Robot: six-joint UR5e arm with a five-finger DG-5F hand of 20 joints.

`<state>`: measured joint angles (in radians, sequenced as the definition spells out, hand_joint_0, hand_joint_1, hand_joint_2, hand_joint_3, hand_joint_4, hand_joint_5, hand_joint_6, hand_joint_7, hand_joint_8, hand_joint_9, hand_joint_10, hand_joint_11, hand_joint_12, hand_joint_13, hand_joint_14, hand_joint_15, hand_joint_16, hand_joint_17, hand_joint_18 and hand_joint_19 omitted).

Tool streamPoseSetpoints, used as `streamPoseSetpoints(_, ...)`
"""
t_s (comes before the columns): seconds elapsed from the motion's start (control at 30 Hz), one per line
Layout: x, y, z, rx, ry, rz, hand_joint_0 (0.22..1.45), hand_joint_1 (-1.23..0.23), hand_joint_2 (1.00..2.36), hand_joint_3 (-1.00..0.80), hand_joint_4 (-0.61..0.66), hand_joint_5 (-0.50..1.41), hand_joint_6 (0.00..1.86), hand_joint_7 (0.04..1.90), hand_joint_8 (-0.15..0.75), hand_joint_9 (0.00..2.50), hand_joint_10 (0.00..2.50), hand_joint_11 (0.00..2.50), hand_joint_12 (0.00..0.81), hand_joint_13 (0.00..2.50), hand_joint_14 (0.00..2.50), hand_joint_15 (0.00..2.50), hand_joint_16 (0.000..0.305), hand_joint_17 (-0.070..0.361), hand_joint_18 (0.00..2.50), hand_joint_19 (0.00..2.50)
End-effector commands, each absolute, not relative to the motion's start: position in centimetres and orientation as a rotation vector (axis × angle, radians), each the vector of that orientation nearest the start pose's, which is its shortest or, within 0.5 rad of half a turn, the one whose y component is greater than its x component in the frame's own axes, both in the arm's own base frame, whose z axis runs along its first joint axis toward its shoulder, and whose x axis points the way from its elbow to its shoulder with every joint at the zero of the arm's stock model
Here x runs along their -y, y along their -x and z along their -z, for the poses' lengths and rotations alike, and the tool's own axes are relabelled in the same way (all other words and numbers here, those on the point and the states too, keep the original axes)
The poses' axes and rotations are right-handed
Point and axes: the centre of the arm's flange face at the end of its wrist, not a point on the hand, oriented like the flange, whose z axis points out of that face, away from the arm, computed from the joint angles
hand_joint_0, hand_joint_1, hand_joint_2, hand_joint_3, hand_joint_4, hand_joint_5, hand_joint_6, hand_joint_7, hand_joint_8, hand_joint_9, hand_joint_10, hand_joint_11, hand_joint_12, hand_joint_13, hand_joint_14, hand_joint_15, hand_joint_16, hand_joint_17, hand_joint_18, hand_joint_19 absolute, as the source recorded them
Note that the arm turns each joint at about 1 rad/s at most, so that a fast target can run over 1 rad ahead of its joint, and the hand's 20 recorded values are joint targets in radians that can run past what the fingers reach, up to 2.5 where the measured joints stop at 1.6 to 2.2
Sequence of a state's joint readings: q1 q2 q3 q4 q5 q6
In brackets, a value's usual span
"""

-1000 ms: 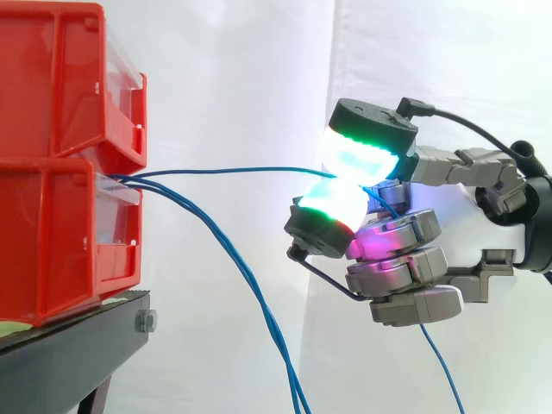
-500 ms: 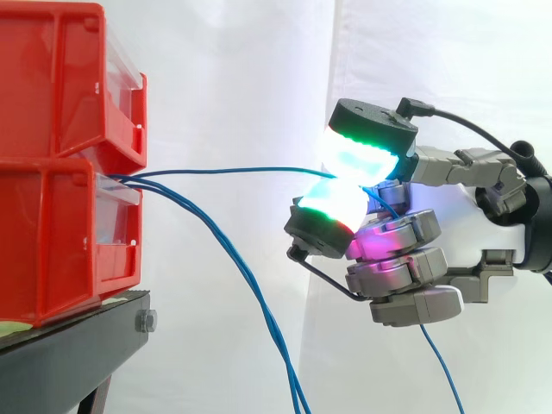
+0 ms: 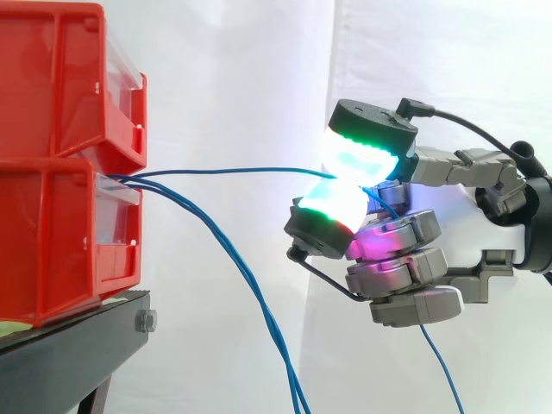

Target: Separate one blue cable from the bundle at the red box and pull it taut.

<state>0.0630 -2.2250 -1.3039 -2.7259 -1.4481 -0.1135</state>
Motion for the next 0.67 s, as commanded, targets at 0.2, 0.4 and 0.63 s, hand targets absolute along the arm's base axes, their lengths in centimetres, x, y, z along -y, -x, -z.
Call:
streamPoseSetpoints(0.2, 9.86, -73.14, -25.42, -1.198, -1.138, -1.096, 0.66, -0.78, 1.02, -0.02, -0.06, -0.14, 0.92, 1.36, 0.323, 0.76, 2.5, 1.57, 0.377, 0.61, 2.5, 1.41, 0.036, 0.081, 1.14, 1.72)
streamPoseSetpoints(0.4, 9.97, -73.11, -25.53, -1.196, -1.138, -1.095, 0.66, -0.78, 1.02, -0.02, -0.06, -0.14, 0.92, 1.36, 0.323, 0.76, 2.5, 1.6, 0.377, 0.61, 2.5, 1.39, 0.036, 0.081, 1.14, 1.72)
streamPoseSetpoints(0.63, 9.97, -73.11, -25.53, -1.196, -1.138, -1.095, 0.66, -0.78, 1.02, -0.02, -0.06, -0.14, 0.92, 1.36, 0.323, 0.76, 2.5, 1.57, 0.375, 0.61, 2.5, 1.4, 0.036, 0.081, 1.14, 1.72)
